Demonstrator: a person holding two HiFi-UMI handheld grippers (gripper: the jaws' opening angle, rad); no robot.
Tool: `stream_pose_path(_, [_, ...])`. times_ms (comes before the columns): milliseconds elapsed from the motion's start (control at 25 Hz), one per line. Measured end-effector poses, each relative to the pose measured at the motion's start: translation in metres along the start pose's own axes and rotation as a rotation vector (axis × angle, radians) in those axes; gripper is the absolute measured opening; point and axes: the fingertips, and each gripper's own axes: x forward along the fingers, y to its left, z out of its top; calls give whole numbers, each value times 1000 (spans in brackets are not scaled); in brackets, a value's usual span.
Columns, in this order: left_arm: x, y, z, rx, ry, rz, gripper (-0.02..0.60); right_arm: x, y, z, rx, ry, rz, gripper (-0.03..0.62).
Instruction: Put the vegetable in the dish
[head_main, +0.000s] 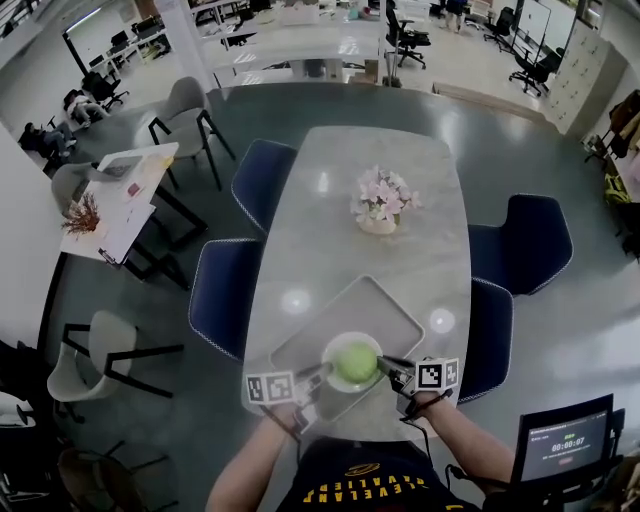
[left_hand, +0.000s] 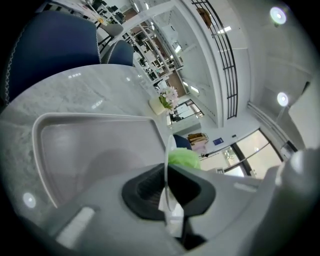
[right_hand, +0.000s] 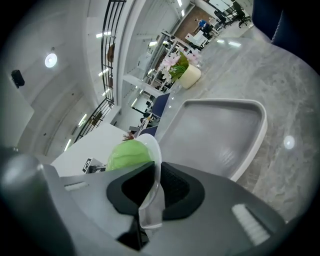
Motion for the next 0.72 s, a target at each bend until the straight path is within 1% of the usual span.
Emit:
stream_pose_path(160, [15,26,1,-30,15,28,15,14,-26,-2,21,37,-27,43])
stream_pose_path(320, [15,38,-4,-48,23,57,18,21,-32,-10,48,66,-54,43])
stream_pose_path(520, [10,49,-8,-33,54,97,23,26,-32,-18,34,120,-114,44])
stream_pose_path(720, [10,56,-8,15,97,146,29,30,-35,-24,16,177,-176,46])
